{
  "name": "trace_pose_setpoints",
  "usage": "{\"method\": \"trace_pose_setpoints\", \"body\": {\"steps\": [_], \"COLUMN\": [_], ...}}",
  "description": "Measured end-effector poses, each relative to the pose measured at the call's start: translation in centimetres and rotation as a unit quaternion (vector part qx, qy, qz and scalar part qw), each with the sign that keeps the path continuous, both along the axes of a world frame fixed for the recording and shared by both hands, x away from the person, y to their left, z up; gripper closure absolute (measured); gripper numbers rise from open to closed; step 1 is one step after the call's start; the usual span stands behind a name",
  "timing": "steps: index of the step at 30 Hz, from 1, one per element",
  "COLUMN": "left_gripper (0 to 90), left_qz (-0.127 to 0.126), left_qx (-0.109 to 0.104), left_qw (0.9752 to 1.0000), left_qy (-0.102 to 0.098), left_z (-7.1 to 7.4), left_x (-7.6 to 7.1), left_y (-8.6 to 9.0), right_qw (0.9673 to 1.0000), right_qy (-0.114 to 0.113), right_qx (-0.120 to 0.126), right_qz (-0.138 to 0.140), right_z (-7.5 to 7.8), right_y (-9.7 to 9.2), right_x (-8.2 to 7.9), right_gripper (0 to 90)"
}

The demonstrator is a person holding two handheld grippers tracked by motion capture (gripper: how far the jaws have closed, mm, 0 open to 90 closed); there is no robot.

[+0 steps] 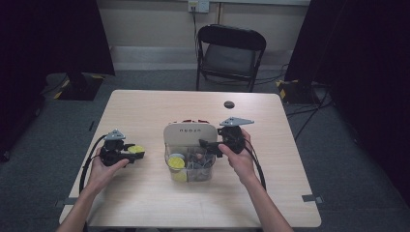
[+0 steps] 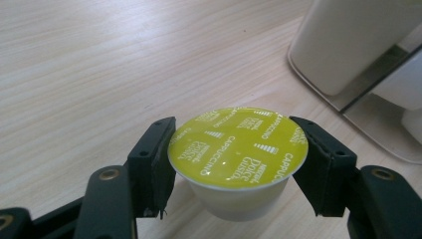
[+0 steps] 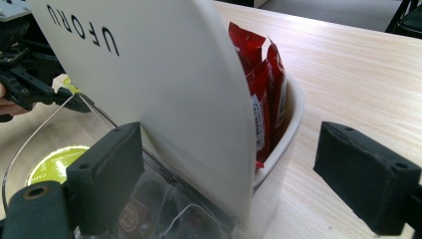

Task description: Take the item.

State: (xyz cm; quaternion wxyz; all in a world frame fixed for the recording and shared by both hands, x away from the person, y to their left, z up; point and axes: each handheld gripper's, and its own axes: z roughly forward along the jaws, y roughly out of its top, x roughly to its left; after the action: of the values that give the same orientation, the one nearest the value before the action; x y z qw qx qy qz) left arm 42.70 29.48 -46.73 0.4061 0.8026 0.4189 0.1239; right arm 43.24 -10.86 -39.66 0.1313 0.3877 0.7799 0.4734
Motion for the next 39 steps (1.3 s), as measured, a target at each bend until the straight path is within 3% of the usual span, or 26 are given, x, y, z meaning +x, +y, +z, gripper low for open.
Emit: {"method": "trace_pose_setpoints", "body": {"steps": [3, 16, 17, 23, 26, 30, 39], "left_gripper": [38.0, 37.9, 37.8, 37.3, 33.3, 27.0, 22.7], "left_qz": [0.006, 0.008, 0.011, 0.018, 0.019, 0.017, 0.013], "left_qx": [-0.004, 0.018, 0.010, 0.000, 0.005, 0.005, -0.001], "left_qw": [1.0000, 0.9996, 0.9997, 0.9995, 0.9994, 0.9995, 0.9997], "left_qy": [0.000, 0.022, 0.019, 0.024, 0.028, 0.025, 0.021], "left_z": [-0.3, -2.1, -2.2, -2.3, -2.4, -2.3, -1.6], "left_x": [0.1, 0.7, 0.7, 0.8, 0.8, 0.7, 0.0], "left_y": [0.2, 0.1, 0.1, 0.5, 0.5, 0.5, 0.8], "right_qw": [1.0000, 1.0000, 1.0000, 1.0000, 1.0000, 1.0000, 1.0000], "right_qy": [0.000, 0.000, 0.001, 0.001, 0.001, -0.001, 0.000], "right_qx": [0.001, 0.000, 0.000, 0.000, 0.000, -0.002, -0.002], "right_qz": [0.001, 0.001, 0.001, 0.001, 0.000, -0.001, -0.003], "right_z": [0.0, 0.0, 0.0, 0.0, 0.0, 0.0, 0.0], "right_y": [0.0, 0.0, 0.0, 0.0, 0.0, 0.1, 0.0], "right_x": [0.0, 0.0, 0.0, 0.0, 0.0, -0.1, -0.1], "right_gripper": [11.6, 12.0, 12.0, 11.8, 11.8, 12.0, 12.6]}}
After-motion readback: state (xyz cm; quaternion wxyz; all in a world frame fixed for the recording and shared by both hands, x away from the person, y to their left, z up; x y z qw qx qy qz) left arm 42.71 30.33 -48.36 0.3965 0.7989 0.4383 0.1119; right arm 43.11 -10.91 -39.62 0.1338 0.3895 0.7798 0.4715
